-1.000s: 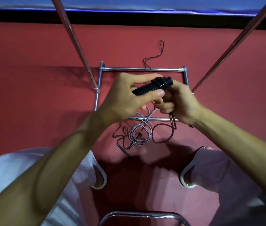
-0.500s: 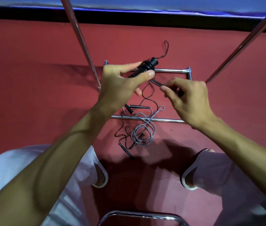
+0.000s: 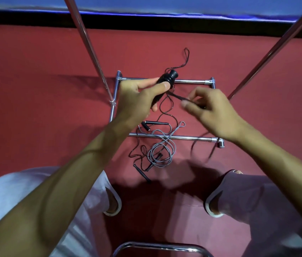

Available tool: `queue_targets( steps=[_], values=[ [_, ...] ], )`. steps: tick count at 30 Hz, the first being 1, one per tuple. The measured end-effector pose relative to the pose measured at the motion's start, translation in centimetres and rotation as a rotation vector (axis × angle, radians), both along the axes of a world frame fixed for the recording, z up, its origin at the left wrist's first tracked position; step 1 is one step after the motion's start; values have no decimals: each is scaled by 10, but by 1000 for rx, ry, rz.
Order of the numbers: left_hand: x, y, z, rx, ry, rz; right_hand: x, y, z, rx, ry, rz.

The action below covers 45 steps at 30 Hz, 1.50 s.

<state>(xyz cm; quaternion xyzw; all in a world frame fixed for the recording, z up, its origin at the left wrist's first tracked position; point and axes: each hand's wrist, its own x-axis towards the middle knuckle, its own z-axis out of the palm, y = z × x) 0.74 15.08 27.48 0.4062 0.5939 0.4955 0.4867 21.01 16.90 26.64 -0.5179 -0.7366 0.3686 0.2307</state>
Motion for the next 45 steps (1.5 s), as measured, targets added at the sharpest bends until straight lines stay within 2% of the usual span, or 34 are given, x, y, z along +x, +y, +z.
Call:
queue_targets(
  steps=[2, 5, 6, 8, 10, 12, 15, 17, 21, 25, 31, 32, 35, 38, 40, 42, 45],
  values=[
    [1, 1, -2, -42, -42, 31, 1, -3, -4, 288, -292, 50],
    [0, 2, -1, -94, -68, 34, 3, -1, 2, 405, -457, 27],
    [1, 2, -2, -98, -67, 30, 4, 0, 4, 347, -427, 37],
    [3, 1, -2, -48, 11, 12, 2, 0, 10, 5, -146, 25],
    [4, -1, -7, 99, 215, -32, -2, -3, 19, -454, 217, -63],
    [5, -4, -12, 202, 471, -95, -4, -2, 24, -712, 407, -111],
    [5, -7, -11, 216, 847, -206, -5, 2, 23, -790, 416, -92],
    [2, -8, -12, 209, 1015, -304, -4, 1, 17, -802, 385, -96],
    [2, -14, -15, 263, 1209, -490, -2, -3, 10, -865, 354, -92],
    [9, -19, -14, 270, 1365, -522, -3, -8, 10, -904, 330, -77],
    [23, -23, -10, 129, 1322, -425, 3, -1, 9, -912, 267, 2],
    [20, -21, -8, 111, 1325, -446, 6, 2, 10, -826, 180, 74],
    [10, -17, -2, -21, 1285, -569, 10, 4, 13, -322, -135, 370],
    [-3, -17, 1, -171, 1114, -675, 11, 6, 15, -130, -134, 456],
    [-10, -17, 6, -250, 903, -809, 12, 7, 18, -142, -84, 527],
    [-11, -19, 9, -314, 687, -983, 16, 10, 19, -256, -35, 623],
    [-11, -22, 13, -366, 480, -1133, 20, 12, 21, -396, 28, 701]
  ],
)
